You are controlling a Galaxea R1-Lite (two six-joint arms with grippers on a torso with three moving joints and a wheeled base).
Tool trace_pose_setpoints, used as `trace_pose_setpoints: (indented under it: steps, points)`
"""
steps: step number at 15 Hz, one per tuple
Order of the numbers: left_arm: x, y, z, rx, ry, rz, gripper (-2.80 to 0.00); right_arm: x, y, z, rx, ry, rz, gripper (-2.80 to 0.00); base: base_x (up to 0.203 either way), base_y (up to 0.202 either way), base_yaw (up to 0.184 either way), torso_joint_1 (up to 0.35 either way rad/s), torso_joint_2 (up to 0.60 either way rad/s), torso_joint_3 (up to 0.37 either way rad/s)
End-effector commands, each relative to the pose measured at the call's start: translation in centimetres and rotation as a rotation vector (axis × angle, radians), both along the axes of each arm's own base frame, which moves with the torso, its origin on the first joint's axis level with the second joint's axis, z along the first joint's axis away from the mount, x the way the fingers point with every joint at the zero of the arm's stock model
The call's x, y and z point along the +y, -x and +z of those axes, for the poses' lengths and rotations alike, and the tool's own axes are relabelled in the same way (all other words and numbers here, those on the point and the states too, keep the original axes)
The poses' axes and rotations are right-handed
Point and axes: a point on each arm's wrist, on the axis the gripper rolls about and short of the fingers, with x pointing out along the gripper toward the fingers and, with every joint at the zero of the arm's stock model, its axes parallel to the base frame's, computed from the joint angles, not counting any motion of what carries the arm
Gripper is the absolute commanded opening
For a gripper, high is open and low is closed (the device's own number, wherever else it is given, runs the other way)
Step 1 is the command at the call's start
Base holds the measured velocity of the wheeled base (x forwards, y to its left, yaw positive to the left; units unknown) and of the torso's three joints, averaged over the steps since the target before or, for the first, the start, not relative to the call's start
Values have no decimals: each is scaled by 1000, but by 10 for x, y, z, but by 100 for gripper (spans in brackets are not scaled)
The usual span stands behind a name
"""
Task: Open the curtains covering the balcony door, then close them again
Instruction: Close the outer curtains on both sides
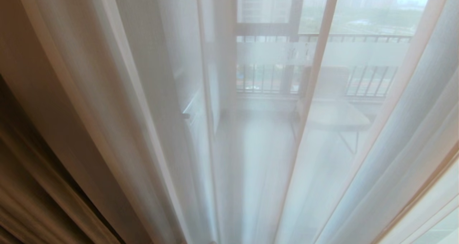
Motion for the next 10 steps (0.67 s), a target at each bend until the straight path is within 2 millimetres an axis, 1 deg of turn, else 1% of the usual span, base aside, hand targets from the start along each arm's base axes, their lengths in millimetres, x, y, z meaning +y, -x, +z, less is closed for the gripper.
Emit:
trace_pose_setpoints:
  steps: [1, 6, 10]
  points:
    - [-9, 9, 22, -36, -26, -15, -280, 0, 0, 0, -1, 0, 1, -280, 0, 0, 0, 0, 0, 0]
    - [-37, 27, 68, -76, -102, -153, -280, 0, 0, 0, 1, 0, 1, -280, 0, 0, 0, 0, 0, 0]
    - [-63, 39, 100, -136, -118, -206, -280, 0, 0, 0, -1, 0, 1, -280, 0, 0, 0, 0, 0, 0]
